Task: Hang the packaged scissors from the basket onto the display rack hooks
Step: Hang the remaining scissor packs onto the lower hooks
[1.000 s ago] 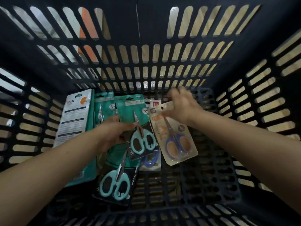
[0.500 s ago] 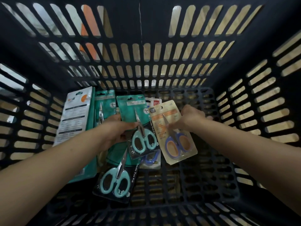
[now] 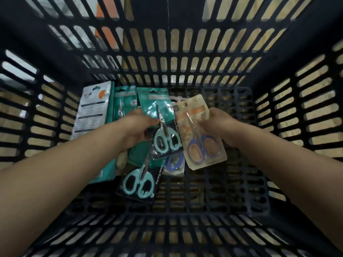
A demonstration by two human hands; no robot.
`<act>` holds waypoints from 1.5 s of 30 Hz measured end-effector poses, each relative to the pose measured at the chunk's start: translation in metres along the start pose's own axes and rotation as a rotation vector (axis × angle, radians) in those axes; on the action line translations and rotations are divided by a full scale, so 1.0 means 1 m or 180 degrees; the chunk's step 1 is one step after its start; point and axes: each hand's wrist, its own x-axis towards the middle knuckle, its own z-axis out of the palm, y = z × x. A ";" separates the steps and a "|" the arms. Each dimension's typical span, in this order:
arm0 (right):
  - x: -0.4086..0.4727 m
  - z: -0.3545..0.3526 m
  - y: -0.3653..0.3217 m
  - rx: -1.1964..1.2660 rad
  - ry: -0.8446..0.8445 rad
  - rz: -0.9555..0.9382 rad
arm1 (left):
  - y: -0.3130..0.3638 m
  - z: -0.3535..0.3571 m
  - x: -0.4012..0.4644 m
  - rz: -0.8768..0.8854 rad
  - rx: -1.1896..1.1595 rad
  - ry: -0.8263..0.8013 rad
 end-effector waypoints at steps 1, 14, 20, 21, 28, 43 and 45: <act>-0.004 -0.001 0.000 0.0137 -0.0026 0.0051 | 0.003 0.002 -0.006 -0.0019 0.0073 0.0024; -0.180 -0.076 -0.092 0.0645 -0.0234 0.0799 | 0.070 -0.019 -0.213 -0.0302 -0.0572 0.0871; -0.304 -0.168 -0.273 0.0704 -0.0344 0.0063 | 0.192 -0.044 -0.384 0.0127 -0.1176 0.1169; -0.326 -0.183 -0.308 0.0709 -0.0340 -0.0111 | 0.217 -0.049 -0.416 0.0273 -0.1261 0.1209; -0.525 -0.275 -0.516 0.0641 -0.0693 -0.1730 | 0.354 -0.078 -0.664 0.1418 -0.2012 0.1882; -0.751 -0.165 -0.445 -0.0146 -0.2210 -0.2257 | 0.143 -0.014 -0.914 0.1356 -0.3322 0.3702; -0.765 -0.147 -0.424 -0.0368 -0.2346 -0.2337 | 0.107 -0.009 -0.925 0.1247 -0.3469 0.3811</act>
